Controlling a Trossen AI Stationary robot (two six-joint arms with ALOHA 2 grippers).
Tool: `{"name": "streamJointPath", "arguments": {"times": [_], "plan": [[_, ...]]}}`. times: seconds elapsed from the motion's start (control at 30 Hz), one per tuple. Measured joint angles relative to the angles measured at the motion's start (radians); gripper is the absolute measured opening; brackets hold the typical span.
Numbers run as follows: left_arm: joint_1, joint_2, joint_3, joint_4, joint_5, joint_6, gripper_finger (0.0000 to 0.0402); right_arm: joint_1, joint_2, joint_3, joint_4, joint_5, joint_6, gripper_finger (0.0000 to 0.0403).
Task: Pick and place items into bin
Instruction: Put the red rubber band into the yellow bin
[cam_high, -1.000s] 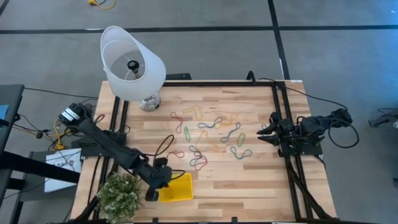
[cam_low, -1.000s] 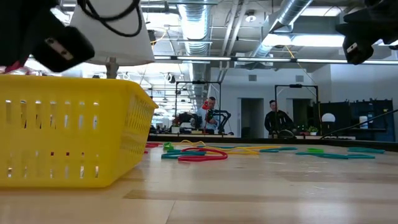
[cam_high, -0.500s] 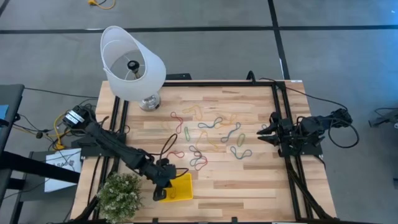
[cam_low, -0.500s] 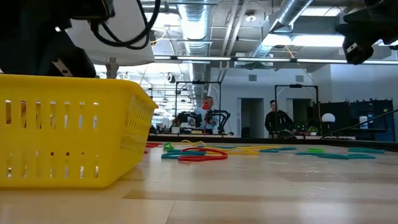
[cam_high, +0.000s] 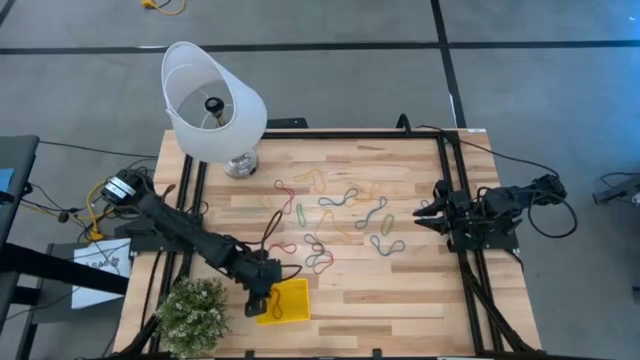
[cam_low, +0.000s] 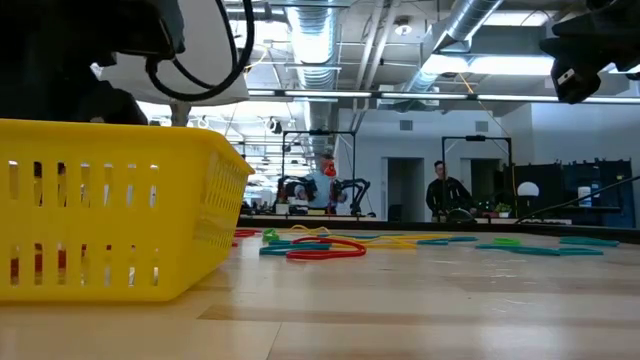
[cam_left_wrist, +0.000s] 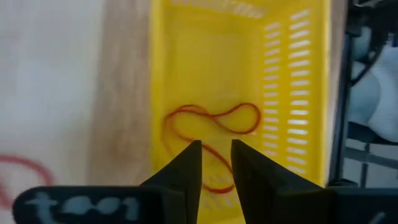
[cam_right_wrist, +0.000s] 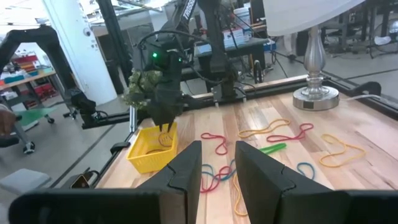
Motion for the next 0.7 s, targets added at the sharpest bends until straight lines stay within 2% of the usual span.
{"name": "streamJointPath", "arguments": {"times": [0.07, 0.17, 0.23, 0.33, 0.4, 0.6, 0.7], "plan": [[0.012, 0.000, 0.039, -0.079, -0.004, 0.000, 0.0068, 0.000, 0.000, 0.000, -0.001, 0.000, 0.000, 0.0092], [0.021, 0.000, 0.119, -0.285, -0.015, 0.014, 0.0060, 0.000, 0.000, 0.000, -0.001, 0.000, 0.000, 0.0092], [0.021, 0.000, 0.178, -0.421, -0.077, 0.044, 0.0055, 0.000, 0.000, 0.000, 0.000, 0.000, 0.000, 0.0092], [0.022, -0.001, 0.250, -0.601, -0.229, 0.087, 0.0051, 0.000, 0.000, 0.000, 0.000, 0.000, 0.000, 0.0092], [0.031, -0.001, 0.277, -0.683, -0.277, 0.098, 0.0050, 0.000, 0.000, 0.000, -0.001, 0.000, 0.000, 0.0092], [0.099, -0.002, 0.286, -0.841, -0.261, 0.104, 0.0050, 0.000, 0.000, 0.000, 0.000, 0.000, 0.000, 0.0092], [0.144, -0.005, 0.286, -0.835, -0.258, 0.192, 0.0050, 0.000, 0.000, 0.000, 0.000, 0.000, 0.000, 0.0092]]}}
